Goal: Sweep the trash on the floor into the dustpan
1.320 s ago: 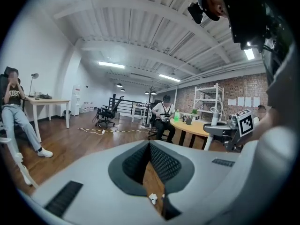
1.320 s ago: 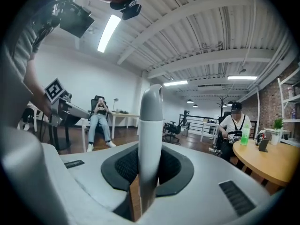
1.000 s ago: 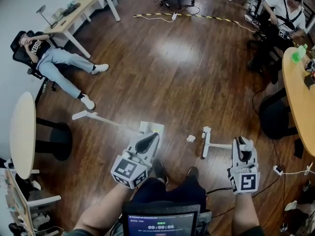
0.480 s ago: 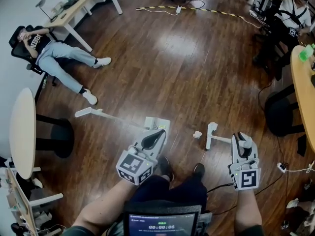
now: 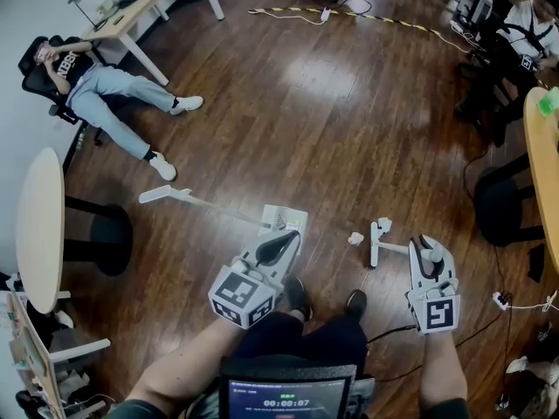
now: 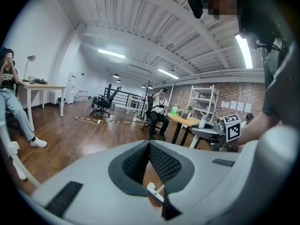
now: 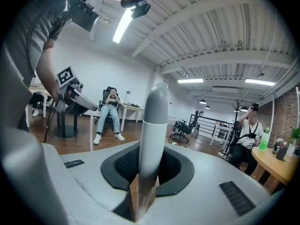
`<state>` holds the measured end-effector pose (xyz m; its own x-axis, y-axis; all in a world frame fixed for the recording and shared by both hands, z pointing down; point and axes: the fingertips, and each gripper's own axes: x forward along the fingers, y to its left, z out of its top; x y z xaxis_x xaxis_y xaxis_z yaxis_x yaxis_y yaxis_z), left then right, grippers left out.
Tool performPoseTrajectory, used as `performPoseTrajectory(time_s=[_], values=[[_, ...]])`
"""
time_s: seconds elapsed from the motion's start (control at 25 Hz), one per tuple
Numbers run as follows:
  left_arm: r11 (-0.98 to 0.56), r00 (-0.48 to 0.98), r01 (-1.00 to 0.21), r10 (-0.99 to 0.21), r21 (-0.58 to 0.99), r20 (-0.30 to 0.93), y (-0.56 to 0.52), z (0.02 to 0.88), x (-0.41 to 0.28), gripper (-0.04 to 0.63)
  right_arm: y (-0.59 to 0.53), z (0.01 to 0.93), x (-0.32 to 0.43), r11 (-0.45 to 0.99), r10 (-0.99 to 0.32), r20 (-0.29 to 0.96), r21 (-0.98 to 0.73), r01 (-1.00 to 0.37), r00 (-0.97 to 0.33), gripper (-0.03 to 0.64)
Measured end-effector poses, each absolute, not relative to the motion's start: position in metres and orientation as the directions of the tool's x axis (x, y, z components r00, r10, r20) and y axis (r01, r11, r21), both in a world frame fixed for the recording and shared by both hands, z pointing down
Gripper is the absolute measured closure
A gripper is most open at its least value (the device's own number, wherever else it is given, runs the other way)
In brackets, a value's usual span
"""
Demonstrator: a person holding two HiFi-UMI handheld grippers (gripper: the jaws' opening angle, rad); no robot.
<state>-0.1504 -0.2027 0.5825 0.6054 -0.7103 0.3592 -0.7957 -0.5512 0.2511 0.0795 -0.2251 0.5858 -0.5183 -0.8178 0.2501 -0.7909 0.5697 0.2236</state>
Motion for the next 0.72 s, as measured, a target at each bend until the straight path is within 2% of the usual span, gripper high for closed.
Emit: performPoseTrajectory(time_s=[0.32,0.72], values=[[-0.546,0.599,-0.800,-0.717,0.247,0.357,-0.204,0.587,-0.169,0.588,-0.224,0.600,0.036,0.598,-0.795,0.276,0.203,-0.776,-0.540,0.538],[-0.498,0.560,-0.828,-0.750,0.258,0.351,-0.204,0.595,-0.198,0.588,-0.248,0.604,-0.016,0.528,-0.837,0.209,0.070,-0.846,-0.506,0.537]])
